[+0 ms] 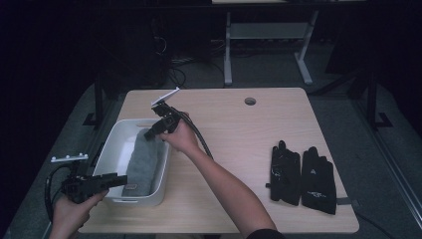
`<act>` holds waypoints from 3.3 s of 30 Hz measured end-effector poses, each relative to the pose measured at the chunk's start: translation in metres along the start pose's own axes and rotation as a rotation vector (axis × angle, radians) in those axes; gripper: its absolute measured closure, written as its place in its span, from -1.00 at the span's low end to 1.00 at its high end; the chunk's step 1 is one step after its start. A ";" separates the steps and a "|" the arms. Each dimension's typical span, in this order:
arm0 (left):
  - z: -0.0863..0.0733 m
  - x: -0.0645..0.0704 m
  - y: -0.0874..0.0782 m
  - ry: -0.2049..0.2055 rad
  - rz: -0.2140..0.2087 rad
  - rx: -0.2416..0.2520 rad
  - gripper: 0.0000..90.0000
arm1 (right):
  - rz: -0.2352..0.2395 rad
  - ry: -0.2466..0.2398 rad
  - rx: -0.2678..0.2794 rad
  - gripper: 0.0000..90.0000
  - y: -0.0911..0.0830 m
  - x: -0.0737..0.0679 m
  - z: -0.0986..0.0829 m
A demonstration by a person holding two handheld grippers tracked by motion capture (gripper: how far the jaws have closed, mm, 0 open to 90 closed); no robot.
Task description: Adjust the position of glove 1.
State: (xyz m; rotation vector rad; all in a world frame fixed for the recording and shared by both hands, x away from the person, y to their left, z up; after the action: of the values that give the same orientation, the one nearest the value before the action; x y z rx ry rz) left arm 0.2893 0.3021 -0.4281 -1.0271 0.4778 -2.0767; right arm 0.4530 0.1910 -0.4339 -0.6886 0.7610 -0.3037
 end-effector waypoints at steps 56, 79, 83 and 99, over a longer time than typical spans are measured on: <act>0.040 0.059 0.030 0.074 -0.108 0.025 -0.42 | 0.152 0.046 0.170 0.07 -0.106 0.021 -0.022; 0.045 0.087 0.056 0.119 -0.146 -0.013 -0.43 | 0.128 0.065 0.197 0.04 -0.141 0.039 -0.049; 0.046 0.092 0.059 0.132 -0.151 -0.024 -0.44 | 0.121 0.075 0.204 0.03 -0.148 0.044 -0.054; 0.043 0.122 0.087 0.181 -0.191 -0.069 -0.45 | 0.095 0.103 0.247 0.02 -0.188 0.061 -0.085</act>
State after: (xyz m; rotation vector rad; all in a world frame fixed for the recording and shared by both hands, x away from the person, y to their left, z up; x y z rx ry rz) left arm 0.3160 0.1525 -0.3922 -0.9594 0.5643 -2.3512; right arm 0.4318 -0.0175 -0.3845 -0.4052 0.8356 -0.3422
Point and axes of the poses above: each handheld gripper's, and its own axes: y roughly forward along the jaws, z roughly out of its top, x roughly to its right, the point moved 9 cm from there along y, roughly forward along the jaws, and after that the axes turned 1 degree about y, right-handed, at the moved point
